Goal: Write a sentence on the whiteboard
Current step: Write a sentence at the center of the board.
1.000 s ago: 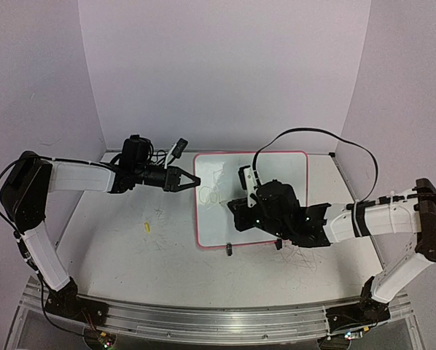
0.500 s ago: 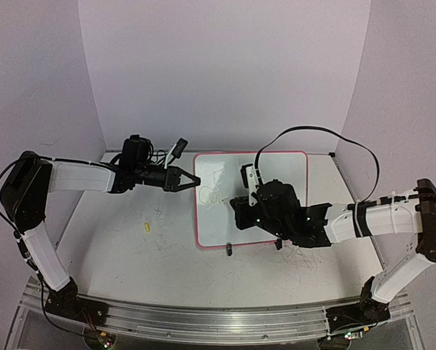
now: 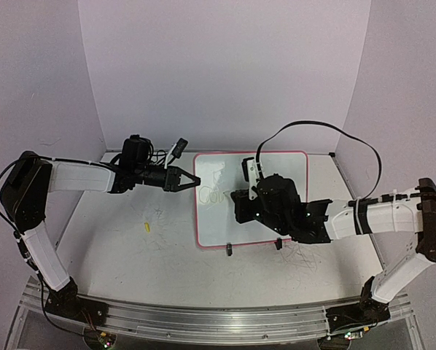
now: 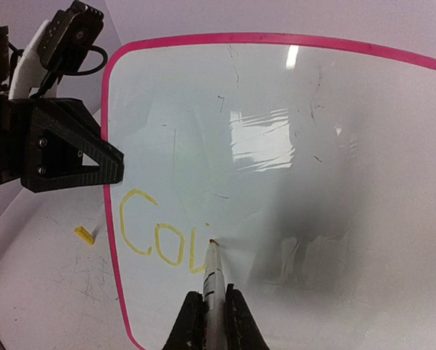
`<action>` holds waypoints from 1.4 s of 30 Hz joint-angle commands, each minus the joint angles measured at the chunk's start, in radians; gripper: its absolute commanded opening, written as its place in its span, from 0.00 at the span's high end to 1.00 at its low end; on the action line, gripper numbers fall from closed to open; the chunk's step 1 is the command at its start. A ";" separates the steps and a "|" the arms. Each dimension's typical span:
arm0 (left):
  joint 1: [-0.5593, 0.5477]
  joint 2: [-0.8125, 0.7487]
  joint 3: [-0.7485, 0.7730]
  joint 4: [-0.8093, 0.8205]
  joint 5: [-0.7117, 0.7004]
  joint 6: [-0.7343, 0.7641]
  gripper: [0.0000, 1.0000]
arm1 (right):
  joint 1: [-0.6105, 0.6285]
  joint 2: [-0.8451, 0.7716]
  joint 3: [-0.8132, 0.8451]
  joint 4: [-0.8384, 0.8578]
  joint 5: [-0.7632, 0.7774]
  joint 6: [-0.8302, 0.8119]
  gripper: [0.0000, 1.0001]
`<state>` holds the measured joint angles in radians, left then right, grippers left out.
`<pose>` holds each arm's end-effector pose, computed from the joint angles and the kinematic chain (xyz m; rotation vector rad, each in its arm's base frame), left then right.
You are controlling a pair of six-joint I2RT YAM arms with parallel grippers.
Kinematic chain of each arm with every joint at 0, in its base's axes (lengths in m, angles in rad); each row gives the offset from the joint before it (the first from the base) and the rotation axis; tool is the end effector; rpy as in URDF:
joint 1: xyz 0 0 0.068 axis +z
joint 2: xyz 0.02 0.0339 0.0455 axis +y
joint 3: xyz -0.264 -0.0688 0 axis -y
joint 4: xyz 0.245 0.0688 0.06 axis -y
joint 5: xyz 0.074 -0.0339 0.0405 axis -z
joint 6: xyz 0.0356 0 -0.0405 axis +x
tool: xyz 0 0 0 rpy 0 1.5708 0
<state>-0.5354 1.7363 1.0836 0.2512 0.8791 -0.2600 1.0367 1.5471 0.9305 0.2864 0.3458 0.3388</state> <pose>0.3159 -0.2193 0.2350 0.8824 1.8771 -1.3663 0.1886 0.2951 0.2498 -0.4297 1.8788 0.6092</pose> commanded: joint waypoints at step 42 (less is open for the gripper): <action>-0.005 -0.040 -0.011 0.020 -0.037 0.025 1.00 | 0.000 -0.117 -0.066 -0.006 -0.046 0.023 1.00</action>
<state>-0.5358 1.7340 1.0775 0.2523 0.8791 -0.2592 1.0425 1.5132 0.8800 0.2456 0.3076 0.3891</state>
